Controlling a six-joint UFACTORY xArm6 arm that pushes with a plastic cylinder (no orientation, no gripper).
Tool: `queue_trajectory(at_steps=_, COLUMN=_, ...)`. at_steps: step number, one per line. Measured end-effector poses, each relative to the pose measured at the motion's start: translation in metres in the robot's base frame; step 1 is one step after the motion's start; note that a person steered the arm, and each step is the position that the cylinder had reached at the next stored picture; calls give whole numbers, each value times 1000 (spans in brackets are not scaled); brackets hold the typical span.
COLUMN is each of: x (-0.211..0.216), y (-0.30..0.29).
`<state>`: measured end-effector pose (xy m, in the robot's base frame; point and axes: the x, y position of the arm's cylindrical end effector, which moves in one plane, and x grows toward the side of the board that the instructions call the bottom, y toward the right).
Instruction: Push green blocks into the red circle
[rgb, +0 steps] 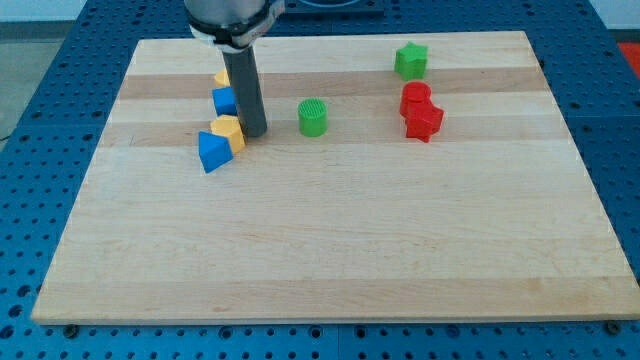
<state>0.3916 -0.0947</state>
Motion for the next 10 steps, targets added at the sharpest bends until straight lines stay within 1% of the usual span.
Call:
queue_trajectory(at_steps=2, x=-2, y=83)
queue_trajectory(at_steps=3, x=-1, y=62)
queue_trajectory(at_steps=4, x=-8, y=30)
queue_trajectory(at_steps=5, x=-23, y=43)
queue_trajectory(at_steps=7, x=-27, y=141)
queue_trajectory(at_steps=8, x=-27, y=138)
queue_trajectory(at_steps=9, x=-32, y=93)
queue_trajectory(at_steps=10, x=-75, y=77)
